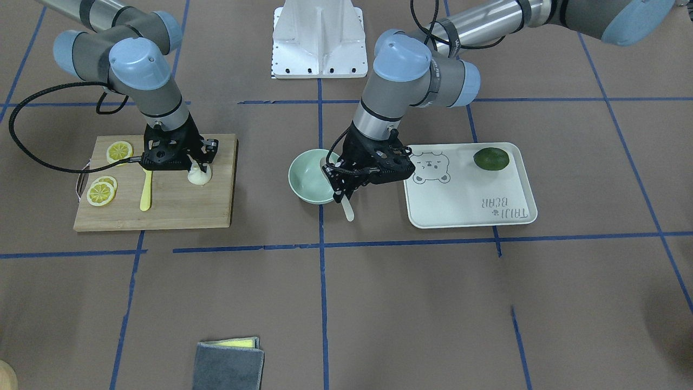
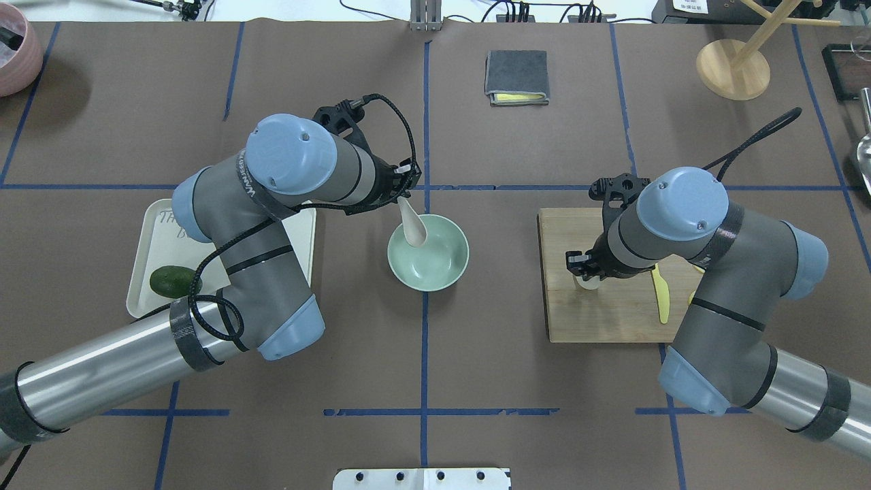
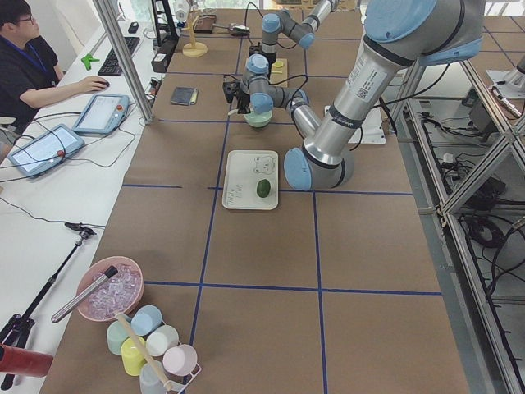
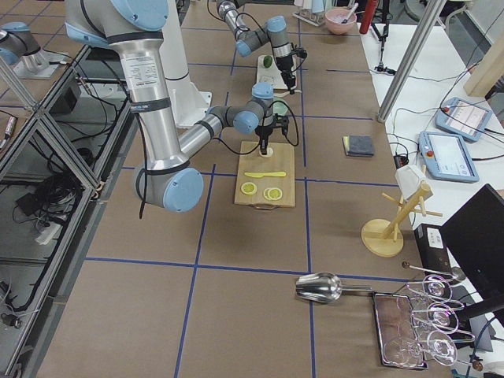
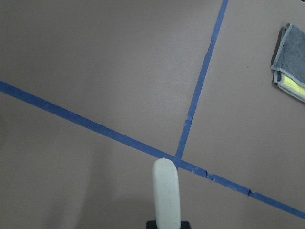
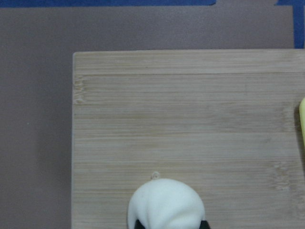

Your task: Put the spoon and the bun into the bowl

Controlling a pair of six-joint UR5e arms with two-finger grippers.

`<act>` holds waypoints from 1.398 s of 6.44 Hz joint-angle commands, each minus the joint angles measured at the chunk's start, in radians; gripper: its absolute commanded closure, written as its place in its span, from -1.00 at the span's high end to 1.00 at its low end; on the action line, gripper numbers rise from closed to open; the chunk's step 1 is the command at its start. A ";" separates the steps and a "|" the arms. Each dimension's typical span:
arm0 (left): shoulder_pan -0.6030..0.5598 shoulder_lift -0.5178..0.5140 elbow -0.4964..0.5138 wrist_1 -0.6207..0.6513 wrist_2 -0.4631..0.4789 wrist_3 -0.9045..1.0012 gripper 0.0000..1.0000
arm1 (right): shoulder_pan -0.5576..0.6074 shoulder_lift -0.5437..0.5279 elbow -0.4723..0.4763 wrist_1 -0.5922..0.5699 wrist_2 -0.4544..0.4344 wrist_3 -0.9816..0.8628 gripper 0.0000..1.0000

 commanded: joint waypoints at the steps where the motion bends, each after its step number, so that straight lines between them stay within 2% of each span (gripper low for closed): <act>1: 0.036 -0.017 0.029 -0.022 0.042 -0.014 -1.00 | 0.004 0.003 0.021 -0.002 0.005 0.001 -1.00; 4: 0.056 -0.021 0.064 -0.082 0.071 -0.013 -1.00 | 0.042 0.013 0.079 -0.055 0.034 0.001 -1.00; 5: 0.047 -0.018 0.058 -0.080 0.071 -0.008 0.98 | 0.045 0.013 0.087 -0.057 0.034 0.001 -1.00; 6: 0.024 -0.014 0.043 -0.073 0.060 -0.007 1.00 | 0.047 0.015 0.087 -0.057 0.034 0.001 -1.00; 8: -0.039 0.012 -0.020 -0.033 -0.063 0.011 1.00 | 0.039 0.079 0.082 -0.087 0.030 0.001 -1.00; 9: -0.074 0.041 -0.104 0.099 -0.088 0.124 1.00 | 0.035 0.180 0.076 -0.189 0.030 0.002 -1.00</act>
